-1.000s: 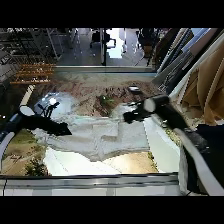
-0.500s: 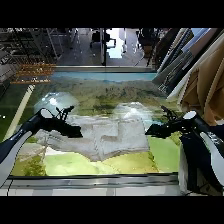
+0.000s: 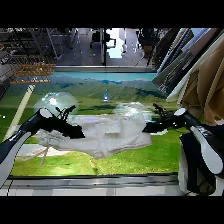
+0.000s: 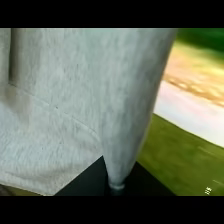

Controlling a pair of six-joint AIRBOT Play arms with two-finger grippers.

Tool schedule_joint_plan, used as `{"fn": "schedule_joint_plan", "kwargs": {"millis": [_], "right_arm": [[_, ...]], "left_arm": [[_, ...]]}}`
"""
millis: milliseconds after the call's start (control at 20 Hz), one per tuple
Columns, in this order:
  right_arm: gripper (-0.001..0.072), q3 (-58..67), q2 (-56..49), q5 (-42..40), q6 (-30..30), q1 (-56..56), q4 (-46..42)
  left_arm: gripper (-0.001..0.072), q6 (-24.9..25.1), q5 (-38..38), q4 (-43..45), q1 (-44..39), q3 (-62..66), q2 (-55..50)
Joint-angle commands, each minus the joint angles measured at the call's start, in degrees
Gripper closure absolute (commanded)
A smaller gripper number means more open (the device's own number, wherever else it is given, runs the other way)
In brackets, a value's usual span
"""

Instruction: Fold the clothes and pants, and hang the long-sleeved shirts on hangers.

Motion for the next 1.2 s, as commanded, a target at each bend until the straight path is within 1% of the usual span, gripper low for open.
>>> {"fn": "schedule_joint_plan", "kwargs": {"millis": [0,50,100,200,250,350,450,550,650,750,800,850,900,950,1000,1050,1150], "right_arm": [[0.0685,6.34,9.07,-1.99,22.4,-0.28,-36.48],[0.0686,6.99,12.17,-1.68,24.65,-0.68,-41.55],[0.0686,7.56,15.08,-0.83,25.24,-0.79,-43.01],[0.0686,9.18,19.04,3.54,25.83,0.17,-42.34],[0.0686,10.12,20.44,5.66,27.47,1.55,-41.72],[0.0686,12.17,22.21,9.29,30.53,6.14,-35.85],[0.0686,12.92,22.36,9.29,34.6,14.08,-28.0],[0.0686,12.9,20.9,4.76,41.11,25.46,-26.82],[0.0686,12.9,17.55,-3.43,45.62,36.65,-27.91],[0.0683,12.92,11.45,-15.39,46.34,46.84,-28.13],[0.0662,12.94,8.09,-21.59,46.25,50.56,-27.74],[0.0476,13.46,4.68,-26.88,46.03,53.59,-27.71],[0.0279,14.75,2.38,-28.59,45.79,54.69,-27.76],[0.0253,16.39,1.4,-27.3,43.82,54.53,-28.24],[0.0252,17.75,1.92,-24.06,42.82,52.87,-30.6],[0.0241,18.47,3.45,-19.5,42.84,49.72,-33.51],[0.0241,18.36,7.26,-9.77,42.21,39.95,-33.77]], "left_arm": [[0.0695,-4.31,-1.29,0.37,-0.37,-0.22,0.02],[0.0696,-4.35,-0.09,0.79,-1.53,-0.24,-0.55],[0.0696,-4.35,1.55,1.75,-2.78,-0.24,-1.22],[0.0696,-4.17,5.57,2.51,-5.27,-0.24,-3.04],[0.0696,-4.17,7.63,2.51,-6.01,-0.24,-4.02],[0.0695,-4.22,12.85,2.36,-6.73,-0.24,-6.29],[0.0695,-4.17,15.69,2.08,-6.58,-0.15,-7.48],[0.0695,-3.54,12.63,2.08,-4.55,0.81,-5.6],[0.0695,-2.69,4.98,2.05,-0.74,2.54,-0.94],[0.0695,-2.69,-3.39,2.16,3.54,2.91,5.7],[0.0695,-2.69,-6.16,2.14,5.29,2.91,8.81],[0.0695,-2.69,-7.32,2.36,6.69,2.89,11.8],[0.0695,-2.67,-7.06,2.6,7.5,2.89,14.21],[0.0695,-2.69,-6.21,2.49,7.72,2.89,15.63],[0.0696,-2.69,-4.83,2.45,7.52,2.89,16.31],[0.0695,-2.67,-3.3,2.54,6.58,2.86,16.22],[0.0695,-2.67,0.68,2.49,3.52,2.84,14.51]]}}
